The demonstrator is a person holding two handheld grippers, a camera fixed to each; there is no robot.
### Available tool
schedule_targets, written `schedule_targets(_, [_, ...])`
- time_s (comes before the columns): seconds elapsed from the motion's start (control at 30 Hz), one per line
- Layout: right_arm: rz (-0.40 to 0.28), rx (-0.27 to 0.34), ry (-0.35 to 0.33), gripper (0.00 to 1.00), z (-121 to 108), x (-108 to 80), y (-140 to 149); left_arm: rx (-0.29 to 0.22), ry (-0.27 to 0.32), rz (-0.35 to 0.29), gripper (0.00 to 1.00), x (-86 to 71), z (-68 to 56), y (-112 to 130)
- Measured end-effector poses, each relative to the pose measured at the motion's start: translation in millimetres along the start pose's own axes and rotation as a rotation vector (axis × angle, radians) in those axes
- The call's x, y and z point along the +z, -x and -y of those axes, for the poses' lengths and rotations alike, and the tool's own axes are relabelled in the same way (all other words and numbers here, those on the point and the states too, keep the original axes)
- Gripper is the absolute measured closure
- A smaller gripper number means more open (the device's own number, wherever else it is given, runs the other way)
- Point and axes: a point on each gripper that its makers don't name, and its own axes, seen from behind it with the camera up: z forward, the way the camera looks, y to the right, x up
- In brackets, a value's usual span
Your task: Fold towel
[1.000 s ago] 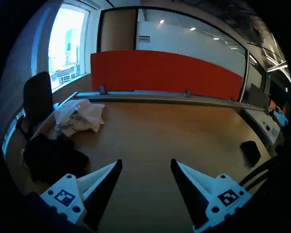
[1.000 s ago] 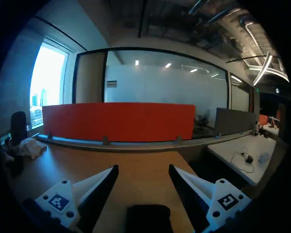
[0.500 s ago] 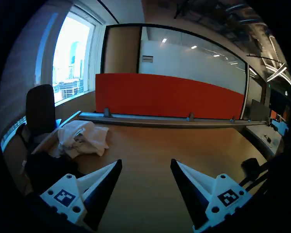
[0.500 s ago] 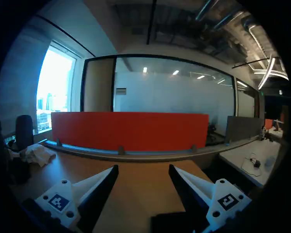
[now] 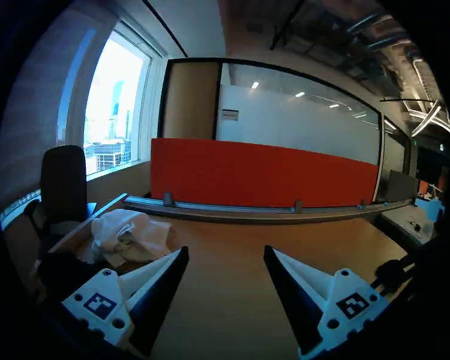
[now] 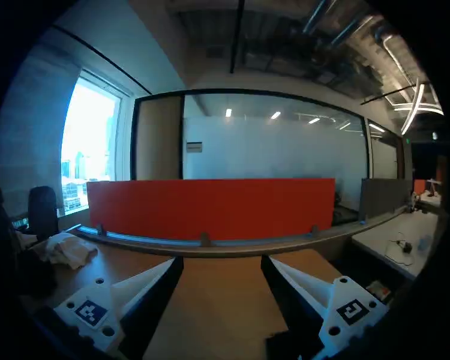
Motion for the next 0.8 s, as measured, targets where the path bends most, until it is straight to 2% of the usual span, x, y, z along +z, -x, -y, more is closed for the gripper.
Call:
schedule_targets(0.4, [0.015,-0.011,0.003,0.0,12.8,2.9,7.5,-0.007,-0.002,-0.042,0.07,0.8,7.9,-4.7])
schedule_targets(0.8, [0.004,-0.015,-0.002,0.0,20.0,3.4,7.7,-0.002,0.001,-0.075,0.07,5.7,9.6,-1.2])
